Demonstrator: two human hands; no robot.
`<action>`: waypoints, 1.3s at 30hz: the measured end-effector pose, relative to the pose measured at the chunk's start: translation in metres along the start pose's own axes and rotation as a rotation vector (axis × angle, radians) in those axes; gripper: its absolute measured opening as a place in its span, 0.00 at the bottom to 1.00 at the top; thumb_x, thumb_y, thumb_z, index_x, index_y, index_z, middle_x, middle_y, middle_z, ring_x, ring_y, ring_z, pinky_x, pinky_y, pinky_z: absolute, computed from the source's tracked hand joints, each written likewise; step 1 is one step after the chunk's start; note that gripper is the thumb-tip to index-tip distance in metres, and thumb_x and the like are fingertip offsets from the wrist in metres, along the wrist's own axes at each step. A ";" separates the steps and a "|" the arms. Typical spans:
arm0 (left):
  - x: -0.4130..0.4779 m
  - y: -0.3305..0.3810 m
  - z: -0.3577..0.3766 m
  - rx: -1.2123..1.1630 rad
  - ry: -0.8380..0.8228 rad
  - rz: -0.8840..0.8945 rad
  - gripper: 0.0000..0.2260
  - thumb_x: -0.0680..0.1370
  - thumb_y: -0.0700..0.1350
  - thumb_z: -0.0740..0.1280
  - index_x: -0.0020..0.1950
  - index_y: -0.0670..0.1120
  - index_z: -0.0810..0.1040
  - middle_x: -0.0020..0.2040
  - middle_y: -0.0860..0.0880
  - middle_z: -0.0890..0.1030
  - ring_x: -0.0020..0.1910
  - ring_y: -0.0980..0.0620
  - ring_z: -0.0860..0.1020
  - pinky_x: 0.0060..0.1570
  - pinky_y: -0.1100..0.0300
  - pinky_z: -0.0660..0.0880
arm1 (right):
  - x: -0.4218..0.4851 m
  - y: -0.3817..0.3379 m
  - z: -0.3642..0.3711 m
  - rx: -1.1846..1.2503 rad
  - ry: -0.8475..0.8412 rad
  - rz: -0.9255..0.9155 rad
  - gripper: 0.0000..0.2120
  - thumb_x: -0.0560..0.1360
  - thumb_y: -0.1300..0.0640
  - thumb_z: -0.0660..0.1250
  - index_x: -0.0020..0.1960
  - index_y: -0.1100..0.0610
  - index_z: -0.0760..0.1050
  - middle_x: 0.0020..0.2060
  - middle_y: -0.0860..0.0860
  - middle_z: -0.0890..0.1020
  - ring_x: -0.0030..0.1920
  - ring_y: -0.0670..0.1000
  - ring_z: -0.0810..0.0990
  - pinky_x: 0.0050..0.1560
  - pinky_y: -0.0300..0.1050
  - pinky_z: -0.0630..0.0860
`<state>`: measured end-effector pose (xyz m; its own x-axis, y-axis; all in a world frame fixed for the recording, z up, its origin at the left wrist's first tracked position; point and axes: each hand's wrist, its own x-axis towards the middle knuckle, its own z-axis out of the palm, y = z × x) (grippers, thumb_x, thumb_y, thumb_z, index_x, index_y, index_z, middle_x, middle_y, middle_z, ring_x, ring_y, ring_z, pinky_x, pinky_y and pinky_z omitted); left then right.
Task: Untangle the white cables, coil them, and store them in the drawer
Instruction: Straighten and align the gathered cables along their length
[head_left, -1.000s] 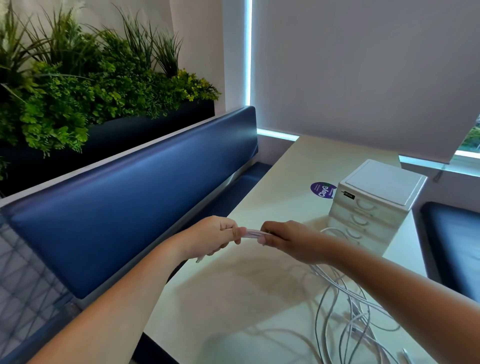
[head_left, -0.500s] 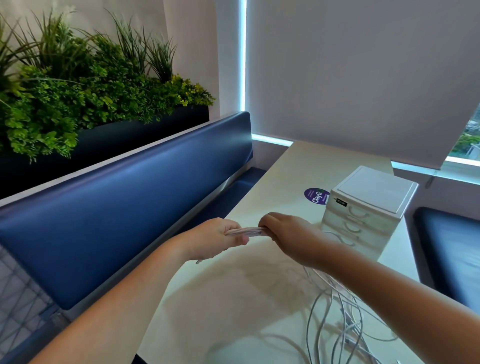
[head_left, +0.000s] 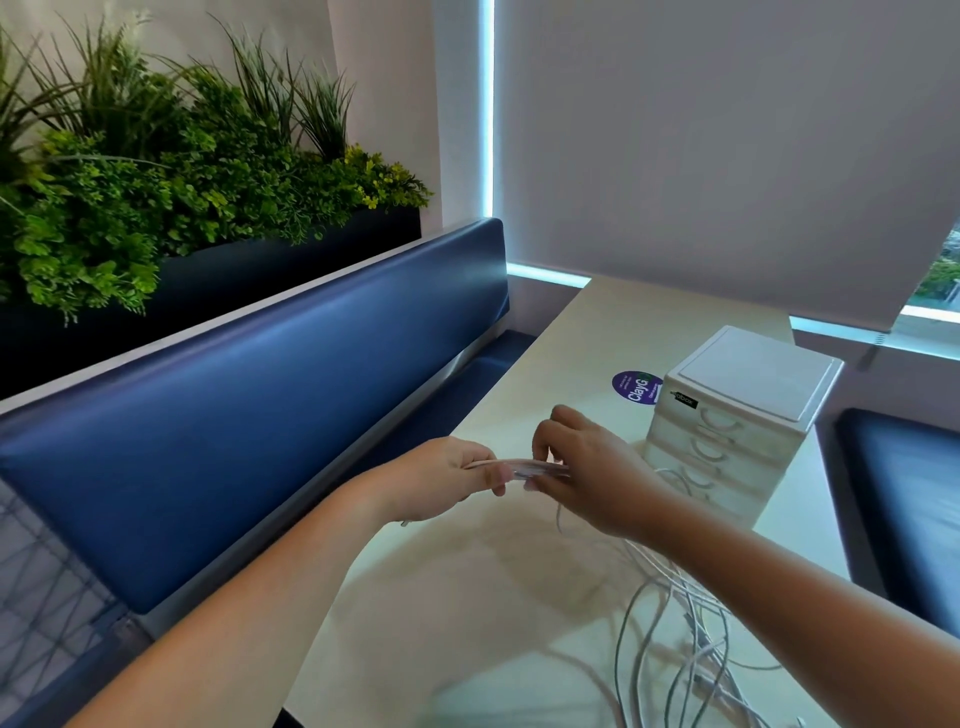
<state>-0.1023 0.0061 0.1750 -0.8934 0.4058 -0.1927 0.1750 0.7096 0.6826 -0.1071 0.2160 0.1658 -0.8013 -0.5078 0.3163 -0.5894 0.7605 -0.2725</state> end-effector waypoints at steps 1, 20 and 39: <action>0.001 0.000 0.000 0.011 0.010 0.003 0.18 0.79 0.64 0.60 0.46 0.52 0.80 0.30 0.54 0.68 0.23 0.59 0.65 0.23 0.64 0.64 | -0.001 -0.001 0.000 -0.026 -0.032 -0.015 0.10 0.76 0.48 0.66 0.45 0.51 0.66 0.41 0.45 0.70 0.37 0.50 0.70 0.38 0.44 0.67; 0.009 0.003 -0.011 0.033 0.091 0.109 0.14 0.79 0.60 0.63 0.43 0.52 0.81 0.33 0.51 0.71 0.31 0.56 0.66 0.34 0.59 0.66 | -0.001 0.006 -0.015 0.110 -0.629 0.211 0.02 0.73 0.56 0.67 0.43 0.52 0.73 0.34 0.47 0.77 0.36 0.49 0.76 0.39 0.41 0.70; 0.007 0.001 -0.009 0.062 0.041 0.009 0.18 0.78 0.63 0.63 0.43 0.50 0.81 0.28 0.56 0.66 0.22 0.58 0.63 0.26 0.63 0.61 | -0.007 0.039 -0.003 -0.458 -0.165 0.071 0.13 0.78 0.41 0.57 0.48 0.48 0.75 0.34 0.45 0.73 0.46 0.51 0.77 0.55 0.46 0.64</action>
<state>-0.1124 0.0047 0.1812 -0.9078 0.3890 -0.1571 0.2071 0.7413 0.6385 -0.1237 0.2503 0.1552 -0.8653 -0.4775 0.1527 -0.4569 0.8765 0.1517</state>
